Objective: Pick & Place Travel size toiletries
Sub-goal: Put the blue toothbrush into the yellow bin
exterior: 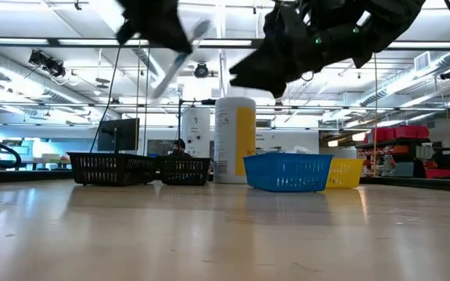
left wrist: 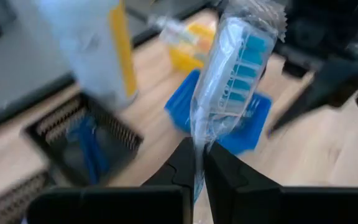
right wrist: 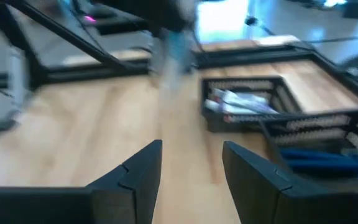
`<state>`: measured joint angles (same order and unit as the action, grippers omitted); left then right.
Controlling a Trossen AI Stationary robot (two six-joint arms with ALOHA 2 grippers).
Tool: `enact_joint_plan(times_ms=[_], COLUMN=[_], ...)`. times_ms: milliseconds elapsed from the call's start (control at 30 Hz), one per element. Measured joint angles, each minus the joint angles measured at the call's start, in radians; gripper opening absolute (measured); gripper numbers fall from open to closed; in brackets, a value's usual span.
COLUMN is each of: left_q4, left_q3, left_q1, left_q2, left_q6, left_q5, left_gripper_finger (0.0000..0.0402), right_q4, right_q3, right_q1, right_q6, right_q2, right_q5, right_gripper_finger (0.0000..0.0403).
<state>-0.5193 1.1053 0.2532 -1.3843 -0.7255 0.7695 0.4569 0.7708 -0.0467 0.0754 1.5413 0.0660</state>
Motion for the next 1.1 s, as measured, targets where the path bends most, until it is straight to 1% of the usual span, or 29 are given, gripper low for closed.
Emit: enact_joint_plan(times_ms=[100, 233, 333, 400, 533, 600, 667, 767, 867, 900, 1000, 1100], left_q4=[0.177, 0.424, 0.533, 0.548, 0.55, 0.567, 0.579, 0.581, 0.573, 0.568, 0.538, 0.517], left_q3=[-0.001, 0.0, 0.0, 0.0, 0.0, 0.0, 0.0, 0.0, 0.0, 0.0, 0.002, 0.003], left_q1=[-0.025, -0.066, -0.104, -0.123, -0.137, -0.138, -0.137, -0.137, -0.137, -0.137, -0.137, -0.137], left_q2=[-0.003, -0.038, -0.067, -0.087, -0.132, -0.148, -0.157, -0.158, -0.157, -0.156, -0.156, -0.155], left_q6=[0.177, 0.36, 0.403, 0.39, 0.363, 0.362, 0.362, 0.362, 0.371, 0.375, 0.366, 0.369], left_q5=[-0.05, -0.186, -0.301, -0.348, -0.353, -0.353, -0.35, -0.331, -0.309, -0.309, -0.31, -0.306], left_gripper_finger=[0.0023, 0.0019, 0.0019, 0.0022, 0.0023, 0.0022, 0.0023, 0.0027, 0.0027, 0.0026, 0.0028, 0.0038], right_q4=[0.032, 0.07, 0.098, 0.132, 0.145, 0.145, 0.141, 0.121, 0.113, 0.109, 0.1, 0.088], right_q3=[0.0, 0.0, 0.0, 0.0, 0.0, 0.0, 0.0, 0.0, 0.0, 0.0, 0.0, 0.0], right_q1=[0.003, 0.021, 0.038, 0.049, 0.067, 0.073, 0.075, 0.075, 0.074, 0.074, 0.074, 0.074], right_q6=[0.052, 0.067, 0.046, 0.04, 0.039, 0.039, 0.038, 0.037, 0.022, 0.016, 0.012, 0.012], right_q2=[-0.006, -0.004, -0.002, -0.002, -0.002, -0.002, -0.002, -0.002, -0.002, -0.002, -0.003, -0.003], right_q5=[0.048, 0.049, 0.033, -0.012, -0.093, -0.125, -0.156, -0.187, -0.188, -0.187, -0.185, -0.188], right_gripper_finger=[0.0179, 0.0179, 0.0177, 0.0174, 0.0163, 0.0148, 0.0123, 0.0073, 0.0029, 0.0024, 0.0023, 0.0021])
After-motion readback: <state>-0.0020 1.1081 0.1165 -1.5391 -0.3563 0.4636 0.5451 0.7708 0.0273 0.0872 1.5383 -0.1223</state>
